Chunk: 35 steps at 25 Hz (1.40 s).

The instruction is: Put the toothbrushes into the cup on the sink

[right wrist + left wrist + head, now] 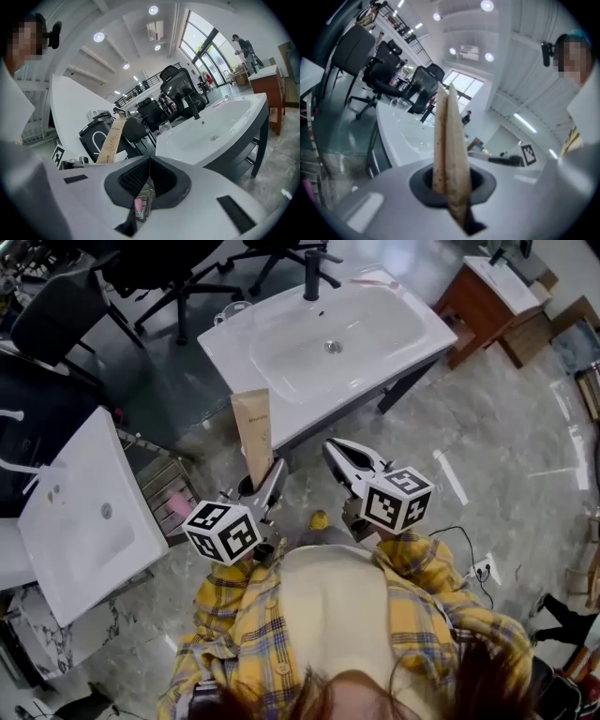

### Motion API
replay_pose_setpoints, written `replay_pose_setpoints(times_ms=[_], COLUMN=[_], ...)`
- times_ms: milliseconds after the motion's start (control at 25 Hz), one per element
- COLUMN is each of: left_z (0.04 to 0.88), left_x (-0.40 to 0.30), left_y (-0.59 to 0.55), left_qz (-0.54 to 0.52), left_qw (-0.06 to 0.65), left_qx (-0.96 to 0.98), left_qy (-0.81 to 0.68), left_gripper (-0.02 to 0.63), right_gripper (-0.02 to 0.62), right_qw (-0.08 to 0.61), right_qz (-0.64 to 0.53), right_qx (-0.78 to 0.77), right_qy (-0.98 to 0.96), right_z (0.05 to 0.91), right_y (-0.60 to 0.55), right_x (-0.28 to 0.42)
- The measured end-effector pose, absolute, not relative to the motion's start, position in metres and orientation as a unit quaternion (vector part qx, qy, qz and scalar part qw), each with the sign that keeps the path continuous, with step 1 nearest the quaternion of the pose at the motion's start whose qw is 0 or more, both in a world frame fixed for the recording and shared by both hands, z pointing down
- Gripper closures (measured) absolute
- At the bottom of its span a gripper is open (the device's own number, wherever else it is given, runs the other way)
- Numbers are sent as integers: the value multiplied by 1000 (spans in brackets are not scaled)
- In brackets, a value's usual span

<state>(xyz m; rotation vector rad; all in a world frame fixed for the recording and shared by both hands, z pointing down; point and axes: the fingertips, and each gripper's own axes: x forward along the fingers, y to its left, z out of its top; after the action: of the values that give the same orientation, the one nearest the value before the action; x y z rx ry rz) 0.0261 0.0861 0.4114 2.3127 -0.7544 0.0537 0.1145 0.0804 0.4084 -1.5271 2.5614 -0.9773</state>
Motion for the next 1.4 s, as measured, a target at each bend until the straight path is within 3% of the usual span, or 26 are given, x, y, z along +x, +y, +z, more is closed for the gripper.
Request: replay_pose_setpoints(times_ms=[760, 1400], left_z=[405, 411], left_x=[63, 25], left_y=[61, -28], left_qz=[50, 34], left_qw=[330, 343], left_qx=[890, 900], left_qy=[-310, -267], left_gripper=[595, 595], right_gripper=[581, 580], right_qw=[20, -8], right_qz=[-309, -295], right_qx=[-452, -482], right_qy=[836, 825], right_z=[409, 402], right_y=[49, -31], right_x=[143, 97])
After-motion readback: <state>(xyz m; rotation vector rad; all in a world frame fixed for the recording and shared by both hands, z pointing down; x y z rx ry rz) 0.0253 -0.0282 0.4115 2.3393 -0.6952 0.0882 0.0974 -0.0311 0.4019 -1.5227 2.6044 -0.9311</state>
